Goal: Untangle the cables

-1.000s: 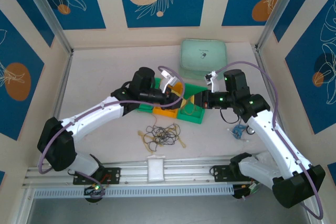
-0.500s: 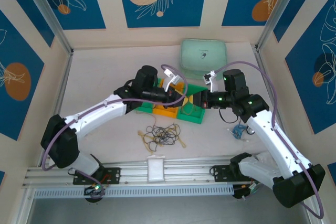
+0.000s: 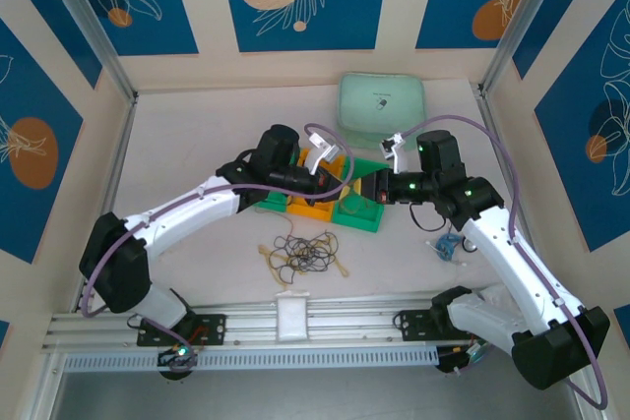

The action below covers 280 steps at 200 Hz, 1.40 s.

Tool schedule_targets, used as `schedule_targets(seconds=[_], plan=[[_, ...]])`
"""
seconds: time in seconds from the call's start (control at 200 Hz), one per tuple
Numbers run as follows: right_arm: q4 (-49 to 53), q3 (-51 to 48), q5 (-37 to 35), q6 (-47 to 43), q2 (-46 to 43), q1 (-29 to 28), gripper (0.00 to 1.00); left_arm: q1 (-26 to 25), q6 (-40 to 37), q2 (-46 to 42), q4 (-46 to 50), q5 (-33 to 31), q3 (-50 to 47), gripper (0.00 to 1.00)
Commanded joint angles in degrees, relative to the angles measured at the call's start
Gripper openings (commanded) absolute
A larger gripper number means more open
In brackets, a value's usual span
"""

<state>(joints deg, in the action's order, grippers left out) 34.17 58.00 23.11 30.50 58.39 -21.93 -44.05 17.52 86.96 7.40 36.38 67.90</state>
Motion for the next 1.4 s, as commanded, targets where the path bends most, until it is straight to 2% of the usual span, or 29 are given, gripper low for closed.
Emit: schedule_targets(seconds=[0.0, 0.62, 0.885, 0.935, 1.02, 1.15, 1.265, 1.396], plan=[[1.98, -0.86, -1.68, 0.44, -0.98, 0.87, 0.00, -0.31, -1.87, -2.46, 3.32, -2.72, 1.40, 0.00], [6.95, -2.86, -5.09, 0.11, -4.94, 6.87, 0.00, 1.22, -2.81, -10.74, 6.41, -12.09, -1.05, 0.00], [3.05, -2.76, -7.14, 2.08, -8.39, 8.97, 0.00, 2.50, -2.70, -16.00, 10.99, -20.02, -2.26, 0.01], [1.81, -2.01, -6.15, 2.21, -8.34, 8.91, 0.00, 2.61, -2.54, -16.50, 11.75, -20.27, -2.51, 0.04], [-0.71, -0.37, -4.12, 2.49, -8.02, 8.39, 0.00, 2.67, -2.67, -17.03, 13.48, -21.55, -2.63, 0.26], [-3.81, 3.28, -1.30, 2.62, -6.76, 8.12, 0.00, 2.84, -3.29, -18.82, 15.86, -26.02, -2.87, 0.38], [-6.82, 7.09, 1.96, 2.59, -5.24, 8.09, 0.00, 3.32, -3.58, -21.75, 19.46, -32.54, -2.42, 0.39], [-9.93, 11.64, 5.79, 2.78, -2.83, 7.83, 0.00, 4.20, -3.54, -25.80, 24.08, -38.87, -2.53, 0.33]])
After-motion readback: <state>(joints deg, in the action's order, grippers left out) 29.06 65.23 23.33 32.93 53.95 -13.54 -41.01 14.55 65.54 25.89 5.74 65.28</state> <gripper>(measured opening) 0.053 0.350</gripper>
